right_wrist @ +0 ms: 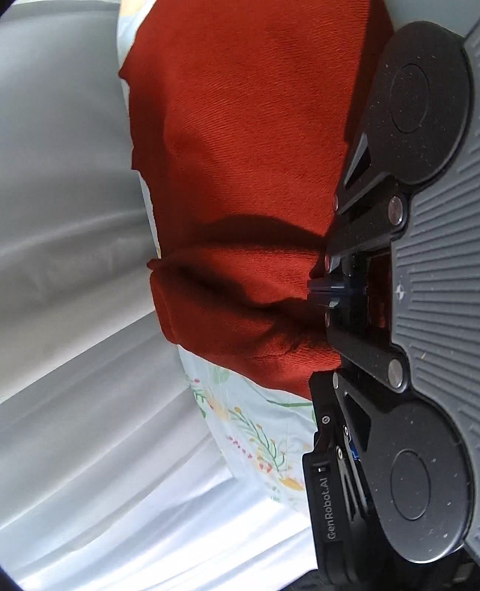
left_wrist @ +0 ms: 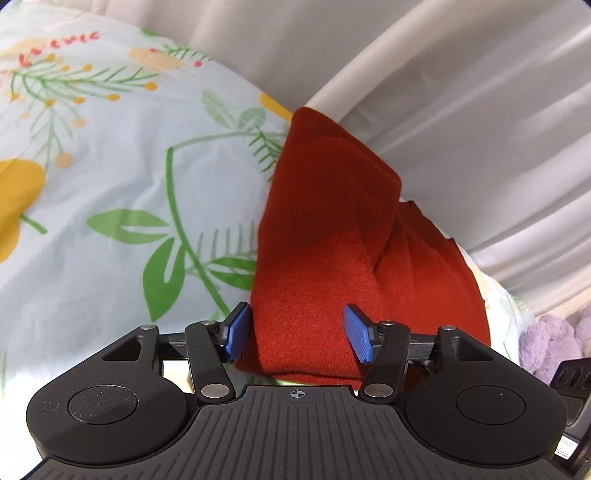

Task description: Fold small clothes

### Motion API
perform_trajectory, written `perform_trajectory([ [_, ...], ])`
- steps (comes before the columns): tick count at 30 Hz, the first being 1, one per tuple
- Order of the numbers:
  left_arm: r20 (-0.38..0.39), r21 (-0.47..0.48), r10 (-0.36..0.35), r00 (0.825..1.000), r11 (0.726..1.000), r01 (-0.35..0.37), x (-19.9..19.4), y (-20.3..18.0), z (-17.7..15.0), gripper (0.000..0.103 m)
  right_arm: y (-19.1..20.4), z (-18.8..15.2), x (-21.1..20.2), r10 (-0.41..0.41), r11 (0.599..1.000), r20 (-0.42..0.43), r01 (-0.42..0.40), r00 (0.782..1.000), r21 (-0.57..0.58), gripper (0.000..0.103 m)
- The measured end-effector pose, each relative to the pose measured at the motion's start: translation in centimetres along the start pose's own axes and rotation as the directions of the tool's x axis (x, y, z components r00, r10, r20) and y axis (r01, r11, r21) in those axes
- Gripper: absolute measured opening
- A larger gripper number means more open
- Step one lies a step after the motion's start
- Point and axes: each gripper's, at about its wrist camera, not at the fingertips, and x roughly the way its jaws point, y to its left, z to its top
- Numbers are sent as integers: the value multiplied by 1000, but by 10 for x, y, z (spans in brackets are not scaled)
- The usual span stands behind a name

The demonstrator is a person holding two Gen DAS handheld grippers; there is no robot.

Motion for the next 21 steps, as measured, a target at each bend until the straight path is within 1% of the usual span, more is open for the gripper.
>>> perform_trajectory([
  [1,-4,-26,-4,1000,1000,4,-3,4,2,61,-1,0,-1,6,1000,-6,-6,1000,1,0],
  [3,30,-66,-12,999,998,14,-11,11,8,63,-2,6,-6,17,1000,-2,-17,1000,14,1],
  [5,66,-87,16,998,996,-10,-16,14,16,66,-5,18,-11,22,999,44,-24,999,41,11],
  [6,74,-97,32,997,995,-25,-14,15,21,66,-8,25,-13,16,998,72,-21,997,67,24],
  [7,81,-106,38,996,994,-29,-12,16,25,66,-13,31,-13,7,995,92,-16,996,101,35],
  [8,89,-109,31,995,994,-21,-10,17,29,66,-18,38,-11,8,990,98,-22,995,140,38],
  [11,82,-145,36,996,989,-24,6,20,36,65,-34,54,5,67,964,95,-89,993,250,40],
  [12,85,-156,18,996,988,-5,10,21,37,65,-39,60,13,83,955,89,-104,993,278,41],
  [14,93,-161,-34,995,986,48,16,20,37,65,-45,68,28,117,938,76,-135,990,321,43],
  [15,81,-167,-62,995,983,75,19,19,37,65,-48,71,36,151,928,56,-161,987,337,48],
  [16,65,-179,-93,993,978,104,22,19,36,65,-49,74,45,187,916,36,-188,982,354,51],
  [17,53,-189,-128,990,973,136,23,19,35,65,-48,76,52,200,908,29,-196,979,371,51],
  [18,45,-189,-147,988,970,152,23,18,33,66,-46,77,54,205,904,28,-201,978,378,52],
  [19,44,-177,-146,988,972,152,22,17,32,66,-44,77,56,221,904,28,-215,975,370,52],
  [21,34,-161,-150,988,975,154,20,17,30,66,-34,80,59,221,917,21,-216,975,336,52],
])
